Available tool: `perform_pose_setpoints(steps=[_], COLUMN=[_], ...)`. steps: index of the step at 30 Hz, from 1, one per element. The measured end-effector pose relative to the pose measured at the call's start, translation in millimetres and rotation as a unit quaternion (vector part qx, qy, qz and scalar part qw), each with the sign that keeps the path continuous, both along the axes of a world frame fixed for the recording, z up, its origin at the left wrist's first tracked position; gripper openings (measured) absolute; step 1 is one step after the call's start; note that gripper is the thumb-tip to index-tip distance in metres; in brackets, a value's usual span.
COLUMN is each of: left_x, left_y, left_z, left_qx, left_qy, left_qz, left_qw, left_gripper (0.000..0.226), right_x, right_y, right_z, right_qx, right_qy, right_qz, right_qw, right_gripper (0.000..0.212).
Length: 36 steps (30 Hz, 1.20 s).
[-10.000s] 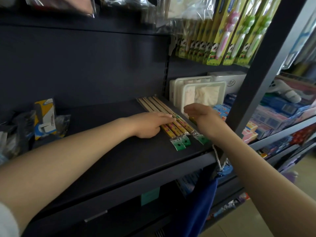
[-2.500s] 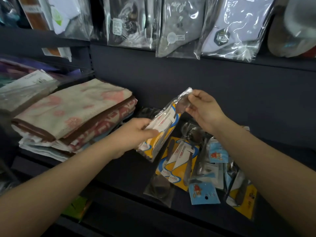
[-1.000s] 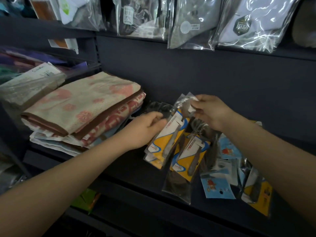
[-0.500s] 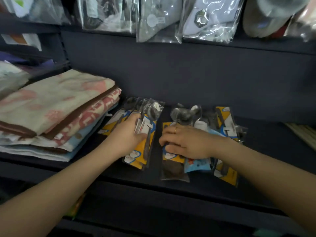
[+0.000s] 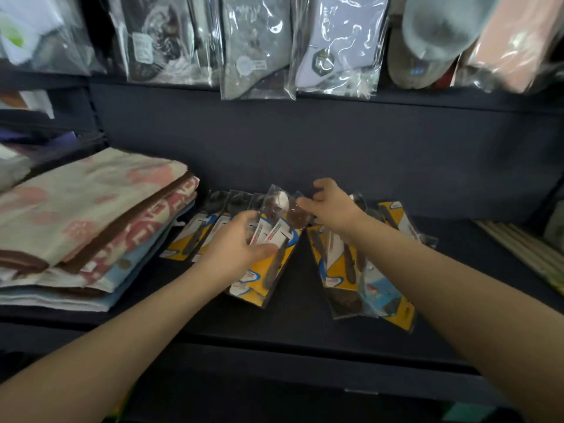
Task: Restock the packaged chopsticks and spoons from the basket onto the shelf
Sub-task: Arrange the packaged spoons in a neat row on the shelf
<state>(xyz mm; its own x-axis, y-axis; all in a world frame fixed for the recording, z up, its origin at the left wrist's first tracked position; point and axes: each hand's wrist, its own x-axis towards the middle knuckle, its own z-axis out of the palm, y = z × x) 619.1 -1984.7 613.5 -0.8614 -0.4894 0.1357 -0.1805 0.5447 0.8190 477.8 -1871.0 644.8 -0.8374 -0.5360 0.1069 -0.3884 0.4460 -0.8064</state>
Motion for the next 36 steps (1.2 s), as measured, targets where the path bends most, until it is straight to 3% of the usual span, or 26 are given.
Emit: perform_pose_setpoints(steps=[2,4,6,8,11,15,18,23,26,36], left_x=[3,3,-2,-9,-20,-37,-39,-12,1,9], left_y=[-1,-7,-17,-27,-33,-23,-26,-61,-64,-59], left_z=[1,1,0,0,0,1,2,0,-10,-23], left_qx=[0.007,-0.009,-0.047,-0.097,-0.133,-0.171,-0.22,-0.363,-0.348,-0.28], left_qy=[0.03,0.036,0.008,-0.039,-0.095,-0.106,-0.115,-0.208,-0.287,-0.28], left_qz=[0.015,0.036,0.039,0.034,0.006,-0.028,-0.06,-0.125,-0.169,-0.115], left_qw=[0.999,0.999,0.998,0.994,0.987,0.979,0.967,0.9,0.876,0.911], left_gripper=[0.047,0.034,0.025,0.018,0.013,0.041,0.05,0.055,0.059,0.059], right_x=[-3,-3,-7,-15,-30,-41,-44,-47,-45,-47], right_y=[-14,-23,-28,-27,-23,-23,-31,-47,-59,-92], right_z=[2,1,-1,0,1,-5,-8,-10,-13,-17], right_qx=[0.054,0.036,0.008,-0.012,-0.024,0.008,0.013,0.053,0.064,0.004], right_qy=[0.018,-0.047,-0.144,-0.157,-0.156,-0.157,-0.141,-0.158,-0.173,-0.208], right_qz=[-0.045,-0.019,0.018,0.016,-0.003,0.002,-0.007,0.013,0.013,0.017], right_qw=[0.997,0.998,0.989,0.987,0.987,0.988,0.99,0.986,0.983,0.978], right_gripper=[0.044,0.009,0.022,0.015,0.029,0.037,0.034,0.034,0.033,0.021])
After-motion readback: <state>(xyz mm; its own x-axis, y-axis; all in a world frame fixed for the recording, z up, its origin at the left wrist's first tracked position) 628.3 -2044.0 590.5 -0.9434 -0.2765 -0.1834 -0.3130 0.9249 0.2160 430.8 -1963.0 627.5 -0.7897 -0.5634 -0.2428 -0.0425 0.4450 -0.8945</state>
